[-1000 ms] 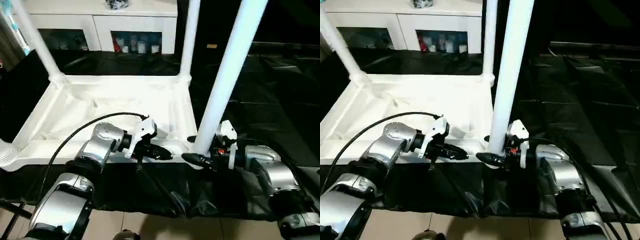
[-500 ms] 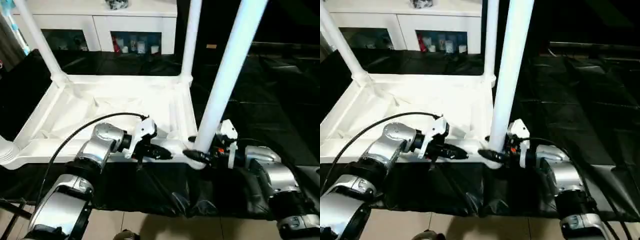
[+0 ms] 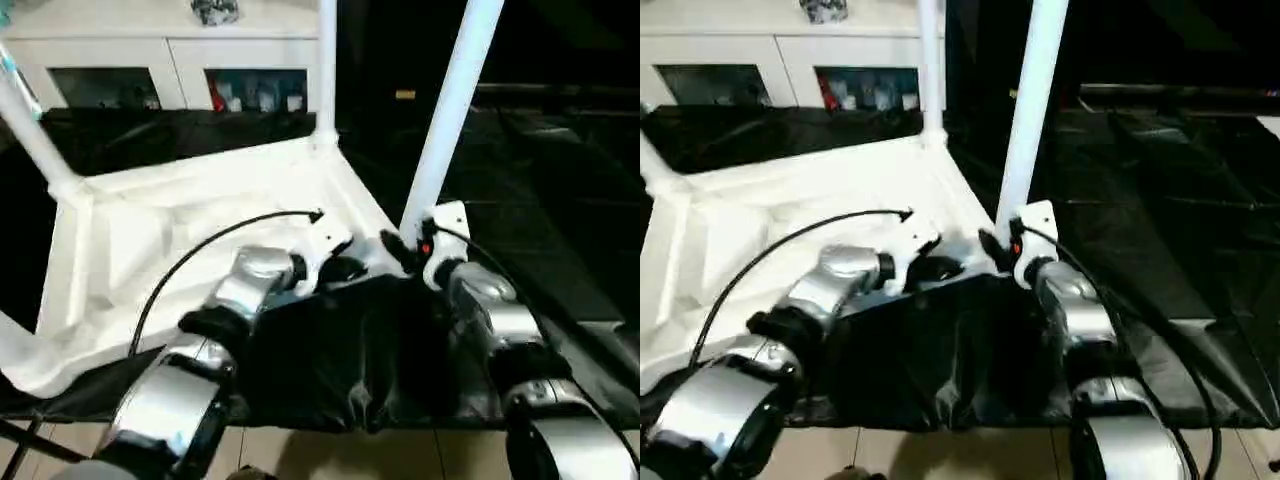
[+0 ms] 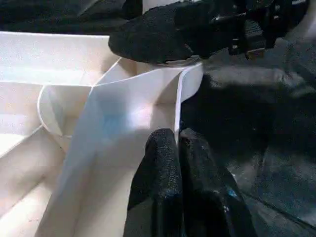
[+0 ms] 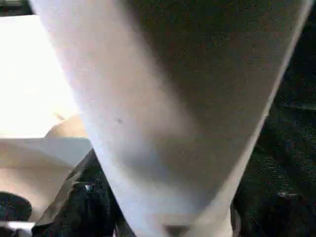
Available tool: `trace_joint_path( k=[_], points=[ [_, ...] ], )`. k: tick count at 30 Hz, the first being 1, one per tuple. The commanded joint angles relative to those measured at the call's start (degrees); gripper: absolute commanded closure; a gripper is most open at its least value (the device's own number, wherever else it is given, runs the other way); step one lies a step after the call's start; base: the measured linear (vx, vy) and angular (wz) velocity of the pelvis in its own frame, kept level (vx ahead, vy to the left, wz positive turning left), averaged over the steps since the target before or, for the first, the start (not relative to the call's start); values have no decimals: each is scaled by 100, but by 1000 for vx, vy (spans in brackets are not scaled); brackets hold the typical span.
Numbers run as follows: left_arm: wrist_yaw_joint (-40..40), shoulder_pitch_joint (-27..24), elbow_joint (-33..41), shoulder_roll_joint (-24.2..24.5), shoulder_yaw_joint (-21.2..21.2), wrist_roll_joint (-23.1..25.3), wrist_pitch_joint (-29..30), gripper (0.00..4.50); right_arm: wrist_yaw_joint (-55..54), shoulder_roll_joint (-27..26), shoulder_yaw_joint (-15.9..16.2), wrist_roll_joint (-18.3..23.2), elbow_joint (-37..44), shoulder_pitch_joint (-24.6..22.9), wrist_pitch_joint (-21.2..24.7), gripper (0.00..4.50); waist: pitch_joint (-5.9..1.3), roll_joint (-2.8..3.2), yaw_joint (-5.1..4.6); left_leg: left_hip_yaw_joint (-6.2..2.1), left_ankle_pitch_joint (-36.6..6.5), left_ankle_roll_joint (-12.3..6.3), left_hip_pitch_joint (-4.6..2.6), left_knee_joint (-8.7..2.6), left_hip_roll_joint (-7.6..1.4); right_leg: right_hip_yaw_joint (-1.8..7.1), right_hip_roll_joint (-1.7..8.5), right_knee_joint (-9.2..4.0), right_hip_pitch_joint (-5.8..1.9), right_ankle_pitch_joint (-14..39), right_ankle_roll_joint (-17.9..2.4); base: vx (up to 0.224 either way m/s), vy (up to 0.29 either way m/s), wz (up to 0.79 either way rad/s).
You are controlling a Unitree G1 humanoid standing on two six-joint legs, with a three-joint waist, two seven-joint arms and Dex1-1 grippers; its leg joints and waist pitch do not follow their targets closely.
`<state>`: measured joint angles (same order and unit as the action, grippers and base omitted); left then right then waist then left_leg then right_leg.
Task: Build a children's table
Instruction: Rotate leg to tighten
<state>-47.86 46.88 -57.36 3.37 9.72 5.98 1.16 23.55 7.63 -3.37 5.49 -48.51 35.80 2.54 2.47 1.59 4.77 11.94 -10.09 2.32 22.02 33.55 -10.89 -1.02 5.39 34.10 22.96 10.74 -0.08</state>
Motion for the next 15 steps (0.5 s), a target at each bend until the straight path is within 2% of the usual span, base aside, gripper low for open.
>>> trace_joint_path(
  k=[1,5,8,10,11,13,15],
  points=[
    [380,282,5,-344,-38,-41,-137,450,291,-562,473,-129,-497,-169,284,123,-327,-58,-21,-125,-1395,-146,-129,-439,-189,90,262,-417,-194,1107,-1168,0,0,0],
    [59,213,50,-234,-9,-98,-329,450,552,-485,492,-89,-489,-143,142,88,-321,-71,-44,-135,-1583,-111,-133,-461,-200,94,266,-438,-191,1325,-1126,0,0,0],
    [-563,58,214,-59,52,-232,-530,450,1188,-288,626,-101,-308,-225,-129,59,-338,-79,-49,-134,-1442,-168,-110,-450,-203,88,269,-409,-210,1065,-1169,0,0,0],
    [-1010,-71,388,76,75,-337,-550,450,1830,-114,785,-38,38,-401,-256,59,-352,-86,-39,-121,-1201,-281,-85,-416,-203,74,253,-351,-249,589,-1265,0,0,0],
    [-1225,-130,475,137,83,-390,-570,450,2113,-47,818,43,219,-489,-279,59,-367,-88,-33,-100,-899,-490,-70,-373,-213,66,242,-285,-264,-14,-1413,0,0,0],
    [-1446,-188,564,200,85,-445,-581,450,2407,16,834,124,394,-578,-333,59,-375,-86,-30,-84,-738,-657,-68,-345,-212,56,247,-249,-265,-303,-1554,0,0,0],
    [-1838,-281,722,321,102,-547,-563,450,2924,145,867,296,680,-722,-273,59,-359,-91,-25,-72,-867,-666,-88,-347,-213,50,246,-284,-250,-70,-1603,0,0,0]
  ],
)
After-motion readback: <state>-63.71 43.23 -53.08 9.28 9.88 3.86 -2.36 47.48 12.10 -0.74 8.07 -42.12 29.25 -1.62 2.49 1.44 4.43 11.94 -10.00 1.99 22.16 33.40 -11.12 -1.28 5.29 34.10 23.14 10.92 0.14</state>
